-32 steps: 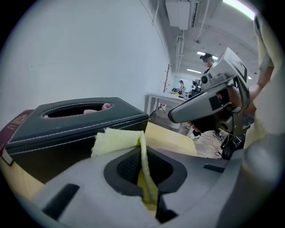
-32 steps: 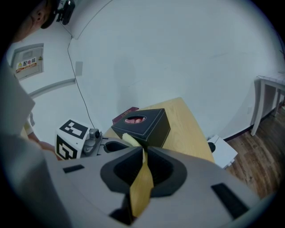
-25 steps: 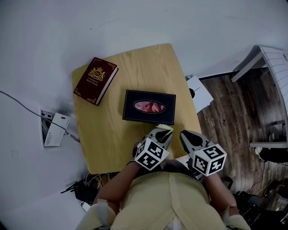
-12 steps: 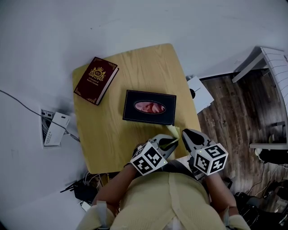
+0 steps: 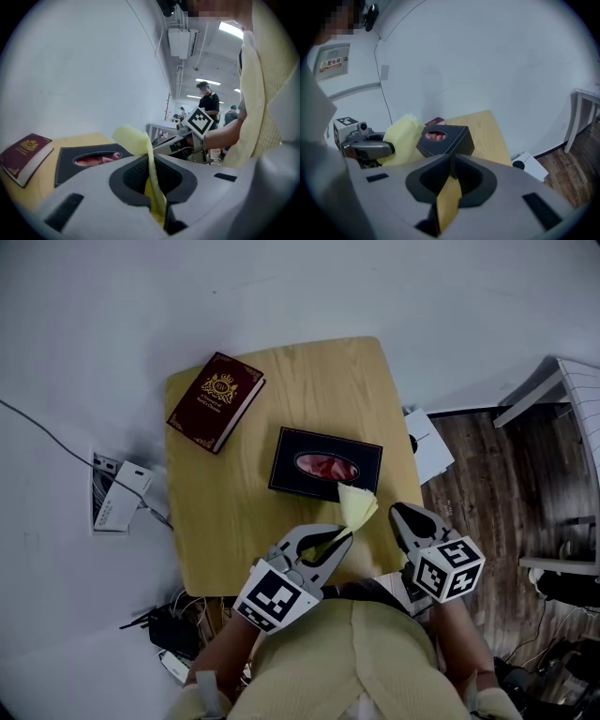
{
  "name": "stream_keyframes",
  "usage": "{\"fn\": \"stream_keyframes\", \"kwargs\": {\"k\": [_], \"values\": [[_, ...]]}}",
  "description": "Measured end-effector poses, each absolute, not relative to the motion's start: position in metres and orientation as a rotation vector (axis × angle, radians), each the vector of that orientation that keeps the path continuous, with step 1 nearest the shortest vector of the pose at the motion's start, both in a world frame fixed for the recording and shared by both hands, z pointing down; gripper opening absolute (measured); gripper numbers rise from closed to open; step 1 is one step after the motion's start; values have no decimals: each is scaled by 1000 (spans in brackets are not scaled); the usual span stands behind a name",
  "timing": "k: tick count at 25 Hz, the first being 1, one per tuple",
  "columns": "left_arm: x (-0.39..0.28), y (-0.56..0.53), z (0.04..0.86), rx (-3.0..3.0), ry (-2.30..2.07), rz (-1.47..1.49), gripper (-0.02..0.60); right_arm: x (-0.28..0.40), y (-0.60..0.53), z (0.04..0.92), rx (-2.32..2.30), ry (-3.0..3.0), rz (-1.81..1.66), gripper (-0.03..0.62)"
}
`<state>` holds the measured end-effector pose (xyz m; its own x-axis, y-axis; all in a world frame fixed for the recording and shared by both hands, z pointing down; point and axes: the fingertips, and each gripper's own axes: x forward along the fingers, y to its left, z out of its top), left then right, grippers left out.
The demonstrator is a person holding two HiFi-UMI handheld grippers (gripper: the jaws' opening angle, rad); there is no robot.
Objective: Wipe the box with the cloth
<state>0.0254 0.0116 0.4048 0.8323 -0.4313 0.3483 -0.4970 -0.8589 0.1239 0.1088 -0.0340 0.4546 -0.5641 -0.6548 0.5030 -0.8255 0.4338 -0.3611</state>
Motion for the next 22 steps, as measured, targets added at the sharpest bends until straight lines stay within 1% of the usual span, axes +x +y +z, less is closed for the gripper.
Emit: {"fn": "stream_keyframes", "kwargs": {"k": [6, 10, 12, 13, 22], "values": [[-32, -17, 410, 2640, -1132, 480, 29, 100, -62, 443, 1190, -2446, 684, 52], [-58, -17, 426, 2493, -1297, 508, 29, 91, -80, 440, 1096, -2464, 615, 58], [-66, -16, 432, 2433, -1348, 512, 29, 86, -87, 439, 1046, -2474, 596, 110], [-68, -16, 435, 2407, -1370, 513, 29, 84, -91, 439, 1024, -2478, 588, 126], [-85, -20, 448, 2235, -1533, 518, 29, 73, -124, 442, 898, -2500, 554, 190]]}}
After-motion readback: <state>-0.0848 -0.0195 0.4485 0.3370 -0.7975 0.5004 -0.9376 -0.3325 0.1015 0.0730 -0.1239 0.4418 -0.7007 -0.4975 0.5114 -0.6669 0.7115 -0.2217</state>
